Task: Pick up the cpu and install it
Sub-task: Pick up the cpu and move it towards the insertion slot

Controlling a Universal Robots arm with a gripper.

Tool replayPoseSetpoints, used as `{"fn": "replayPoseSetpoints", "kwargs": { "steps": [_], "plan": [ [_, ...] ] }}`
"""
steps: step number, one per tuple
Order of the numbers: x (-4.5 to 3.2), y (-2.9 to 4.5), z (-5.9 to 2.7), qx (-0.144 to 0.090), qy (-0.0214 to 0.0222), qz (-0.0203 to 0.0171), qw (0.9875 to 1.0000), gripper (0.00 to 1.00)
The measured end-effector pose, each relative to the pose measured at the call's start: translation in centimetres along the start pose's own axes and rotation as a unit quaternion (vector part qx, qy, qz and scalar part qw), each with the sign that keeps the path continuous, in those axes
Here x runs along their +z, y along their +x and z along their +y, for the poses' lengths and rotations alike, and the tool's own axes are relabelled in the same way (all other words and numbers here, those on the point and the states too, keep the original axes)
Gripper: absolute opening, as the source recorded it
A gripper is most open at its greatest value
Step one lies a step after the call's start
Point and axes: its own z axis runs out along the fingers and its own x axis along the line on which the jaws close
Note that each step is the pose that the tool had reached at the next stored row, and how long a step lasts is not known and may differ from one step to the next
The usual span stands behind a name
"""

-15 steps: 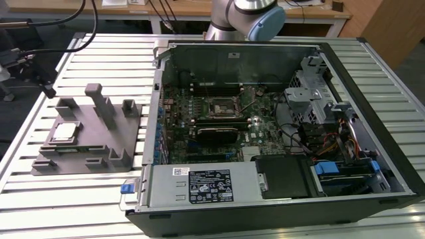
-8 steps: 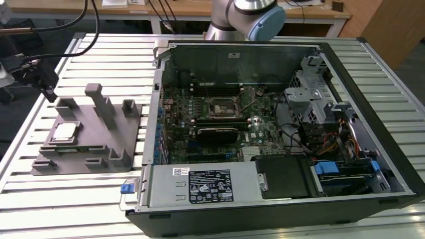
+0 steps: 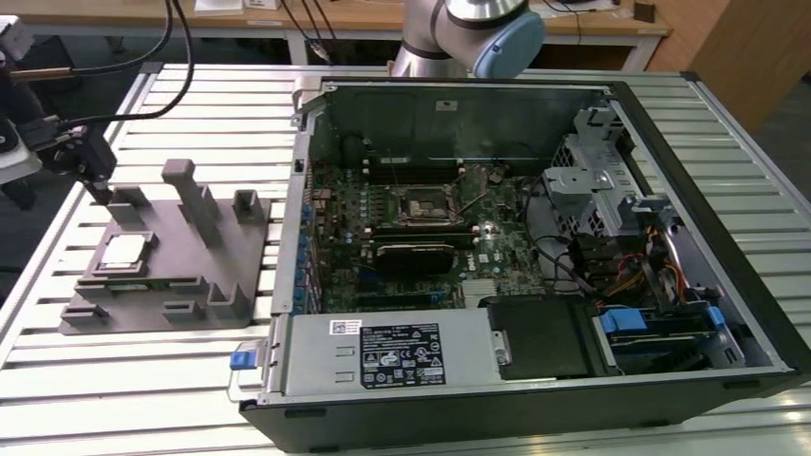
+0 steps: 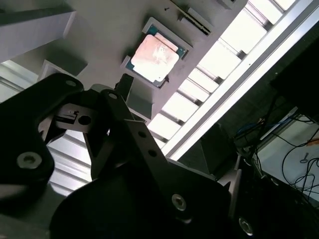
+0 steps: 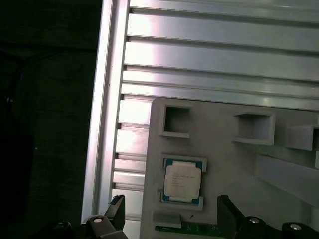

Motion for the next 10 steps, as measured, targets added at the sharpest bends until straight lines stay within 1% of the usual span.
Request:
{"fn": "replayPoseSetpoints", "kwargs": {
  "steps": [4, 8, 10],
  "plan": [
    [0.71, -0.39, -0.05, 0.000, 0.0000, 0.0000, 1.0000, 0.82],
    [1.45, -0.45, -0.10, 0.000, 0.0000, 0.0000, 1.0000, 0.82],
    [1.69, -0.45, -0.14, 0.000, 0.0000, 0.0000, 1.0000, 0.82]
  ]
}}
